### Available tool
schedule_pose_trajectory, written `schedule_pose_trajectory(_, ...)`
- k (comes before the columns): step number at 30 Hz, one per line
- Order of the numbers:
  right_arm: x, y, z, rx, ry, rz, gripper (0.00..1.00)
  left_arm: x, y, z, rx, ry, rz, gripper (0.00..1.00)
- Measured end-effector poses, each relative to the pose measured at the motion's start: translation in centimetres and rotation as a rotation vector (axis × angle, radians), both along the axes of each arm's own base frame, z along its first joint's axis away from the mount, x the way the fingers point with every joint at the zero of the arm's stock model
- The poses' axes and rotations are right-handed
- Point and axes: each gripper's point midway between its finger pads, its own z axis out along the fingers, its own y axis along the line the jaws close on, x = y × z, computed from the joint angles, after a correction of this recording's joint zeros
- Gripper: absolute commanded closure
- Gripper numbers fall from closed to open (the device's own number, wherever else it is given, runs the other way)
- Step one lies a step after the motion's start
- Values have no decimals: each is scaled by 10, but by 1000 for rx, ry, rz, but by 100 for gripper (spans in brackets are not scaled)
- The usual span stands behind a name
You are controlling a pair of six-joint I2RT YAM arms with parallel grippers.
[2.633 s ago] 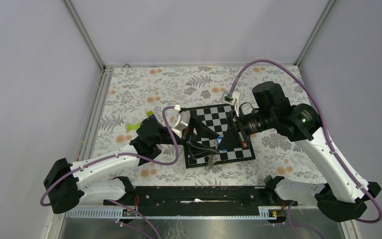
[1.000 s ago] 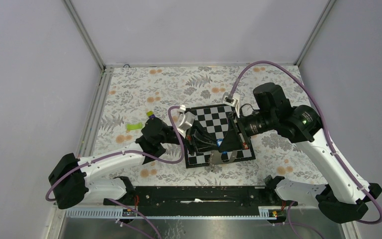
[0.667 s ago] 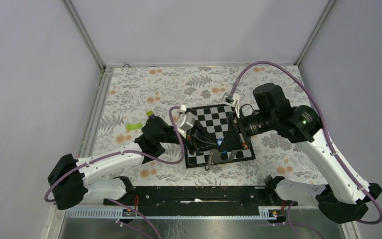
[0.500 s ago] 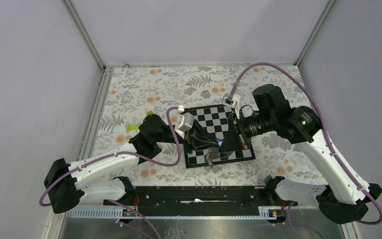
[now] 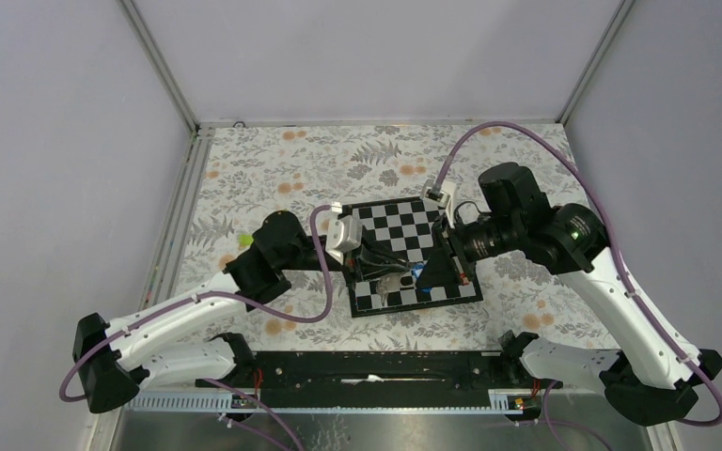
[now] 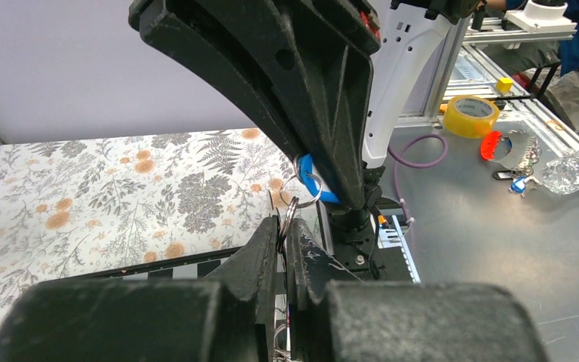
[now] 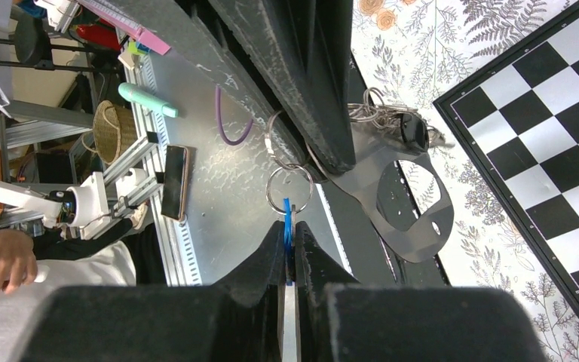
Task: Remove the keys from the keyring
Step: Adjust the keyring.
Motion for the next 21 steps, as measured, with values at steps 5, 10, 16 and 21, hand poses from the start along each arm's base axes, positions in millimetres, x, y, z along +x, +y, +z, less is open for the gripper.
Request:
schedule_pose_trajectory(5,1,1,-4,-4,2,1,99,2,3,1,23,-28,23,100)
schedule_pose_trajectory(10,3,2,-10,-7,6,1,98,5,4,-4,46,-39,37,100)
schedule_pose_trajectory(16,7,7,-24,-9,17,-1,98,8,5,-4,71,-57,50,100)
schedule_pose_trajectory(21,14,11,-31,16,-11,-14,97,13,7,-8,99,-89,79,100)
